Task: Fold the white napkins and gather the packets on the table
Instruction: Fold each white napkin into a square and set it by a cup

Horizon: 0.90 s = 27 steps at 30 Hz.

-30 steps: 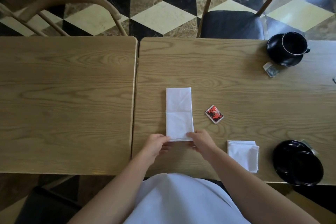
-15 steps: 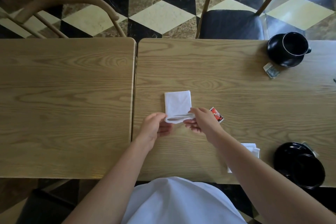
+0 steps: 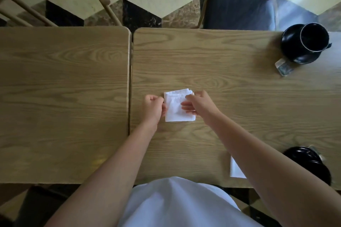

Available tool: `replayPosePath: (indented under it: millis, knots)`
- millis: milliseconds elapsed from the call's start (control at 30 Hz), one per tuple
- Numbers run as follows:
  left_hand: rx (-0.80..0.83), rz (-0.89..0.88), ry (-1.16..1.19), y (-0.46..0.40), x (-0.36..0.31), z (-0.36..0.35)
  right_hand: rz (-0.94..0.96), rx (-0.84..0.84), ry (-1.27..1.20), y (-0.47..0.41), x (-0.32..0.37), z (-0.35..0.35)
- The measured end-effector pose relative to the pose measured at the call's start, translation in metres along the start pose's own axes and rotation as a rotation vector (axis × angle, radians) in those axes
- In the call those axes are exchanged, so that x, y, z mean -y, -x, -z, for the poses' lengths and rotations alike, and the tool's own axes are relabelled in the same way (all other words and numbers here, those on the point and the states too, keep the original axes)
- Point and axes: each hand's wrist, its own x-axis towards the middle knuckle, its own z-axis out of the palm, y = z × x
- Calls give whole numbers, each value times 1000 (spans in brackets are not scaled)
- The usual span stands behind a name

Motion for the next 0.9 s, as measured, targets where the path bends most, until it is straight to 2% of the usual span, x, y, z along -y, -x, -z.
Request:
replayPosePath:
  millis: [67,133,200,300,367,533,733,800,833,900]
  knots:
    - [-5,-257,-278,5,11,-2,132,-105,106,-1,-9,-1]
    - [88,-528,-532,12,20,-5,356,-215,392,2,-20,0]
    - [193,-703,-786,12,24,-9,525,-174,718,1,-30,2]
    - [292,-719,-1142,5,17,-16,611,48,1120,-8,-33,2]
    - [332,-647,-1286,-5,10,-19,620,111,1267,-18,-28,2]
    - [317,-532,-1374,-18,1,-26,688,185,1357,-39,-23,4]
    - [254,-507,-1459,-13,6,-41,720,147,1394,-47,-30,2]
    - [302,-491,-1381,-12,5,-39,679,150,1370,-46,-28,0]
    - [319,-449,-1270,-11,3,-35,655,162,1315,-44,-27,1]
    - [206,-336,-1024,-9,4,-23,571,162,1025,-41,-28,5]
